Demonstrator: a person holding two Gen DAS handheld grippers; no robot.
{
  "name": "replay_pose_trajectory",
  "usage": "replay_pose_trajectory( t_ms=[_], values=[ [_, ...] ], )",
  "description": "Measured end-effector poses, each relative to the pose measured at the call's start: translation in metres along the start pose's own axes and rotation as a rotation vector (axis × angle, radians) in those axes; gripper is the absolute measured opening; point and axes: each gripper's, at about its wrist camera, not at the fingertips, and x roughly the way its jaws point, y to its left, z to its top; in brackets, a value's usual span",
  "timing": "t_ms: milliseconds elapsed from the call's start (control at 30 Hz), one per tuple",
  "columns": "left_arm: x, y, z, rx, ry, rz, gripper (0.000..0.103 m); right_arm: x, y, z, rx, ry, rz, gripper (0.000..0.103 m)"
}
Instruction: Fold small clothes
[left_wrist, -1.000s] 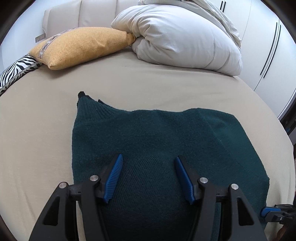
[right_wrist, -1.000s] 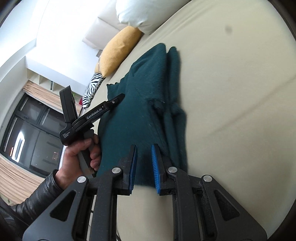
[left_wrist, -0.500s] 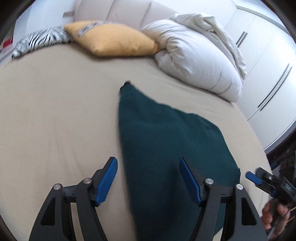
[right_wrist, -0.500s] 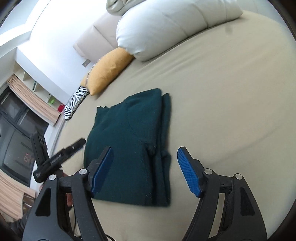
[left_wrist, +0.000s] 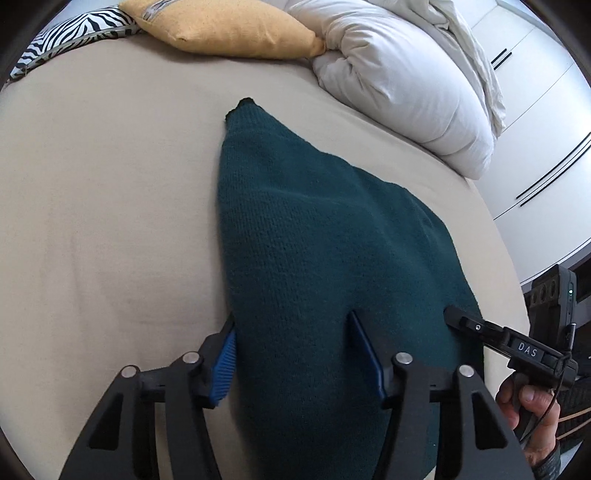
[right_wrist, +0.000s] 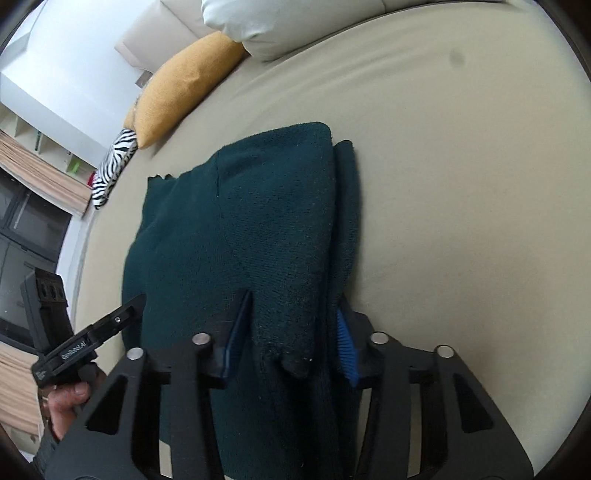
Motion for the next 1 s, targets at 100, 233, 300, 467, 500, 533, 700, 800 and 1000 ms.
replay_pose_trajectory(
  t_ms=[100,233,300,467,500,533,700,800,1000],
  values=[
    [0.000,-0.008,-0.001,0.035,0.006,0.042,0.054,0.003,0.019,-0.002,-0.069,-0.010,-0.105,0.029],
    [-0.009,-0.018,-0.003,0.077,0.003,0.077,0.039,0.009,0.067,-0.013,-0.270,-0.043,-0.348,0.023],
    [-0.022,-0.019,-0.008,0.102,0.003,0.080,0.035,0.007,0.089,-0.021,-0.347,-0.071,-0.434,0.022],
    [-0.076,-0.008,-0.038,0.114,-0.034,0.099,0.034,-0.033,0.146,-0.055,-0.455,-0.163,-0.413,0.019],
    [-0.093,-0.003,-0.050,0.111,-0.051,0.102,0.034,-0.039,0.157,-0.063,-0.478,-0.177,-0.414,0.019],
    [-0.104,0.002,-0.056,0.106,-0.063,0.105,0.034,-0.045,0.171,-0.076,-0.506,-0.192,-0.409,0.019],
    [-0.168,0.033,-0.097,0.108,-0.130,0.158,0.034,-0.063,0.236,-0.134,-0.594,-0.214,-0.316,0.019],
    [-0.199,0.052,-0.115,0.106,-0.154,0.195,0.034,-0.062,0.269,-0.158,-0.606,-0.210,-0.250,0.019],
    [-0.241,0.075,-0.141,0.138,-0.203,0.255,0.034,-0.058,0.311,-0.198,-0.617,-0.211,-0.150,0.019]
  ],
)
